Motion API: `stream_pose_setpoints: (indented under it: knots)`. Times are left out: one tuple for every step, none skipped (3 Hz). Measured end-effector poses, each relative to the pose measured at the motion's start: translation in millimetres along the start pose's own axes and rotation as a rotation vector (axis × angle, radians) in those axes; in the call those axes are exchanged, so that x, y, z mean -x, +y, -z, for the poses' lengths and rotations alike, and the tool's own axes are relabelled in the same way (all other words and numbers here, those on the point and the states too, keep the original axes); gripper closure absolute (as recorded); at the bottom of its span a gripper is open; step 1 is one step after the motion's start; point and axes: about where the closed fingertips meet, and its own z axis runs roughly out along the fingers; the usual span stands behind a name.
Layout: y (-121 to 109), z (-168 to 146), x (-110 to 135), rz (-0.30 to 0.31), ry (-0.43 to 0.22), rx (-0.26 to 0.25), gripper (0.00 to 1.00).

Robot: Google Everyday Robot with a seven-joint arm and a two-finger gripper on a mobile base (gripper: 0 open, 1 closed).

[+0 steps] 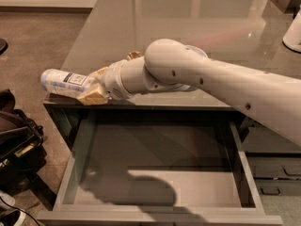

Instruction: Place blue plastic bottle into top drawer

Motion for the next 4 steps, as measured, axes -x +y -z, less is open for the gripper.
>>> stream_pose_setpoints:
  knots:
    - [0.0, 0.0, 0.0, 0.000, 0.000, 0.000, 0.88]
    - [2.3, -0.5, 4.6, 0.033, 0.011, 0.066, 1.00]
    - [-1.2, 46.4, 4.8, 0.059, 0.070, 0.111, 1.00]
    - [13.7, 116.7, 0.1, 0.054, 0.166, 0.080, 1.00]
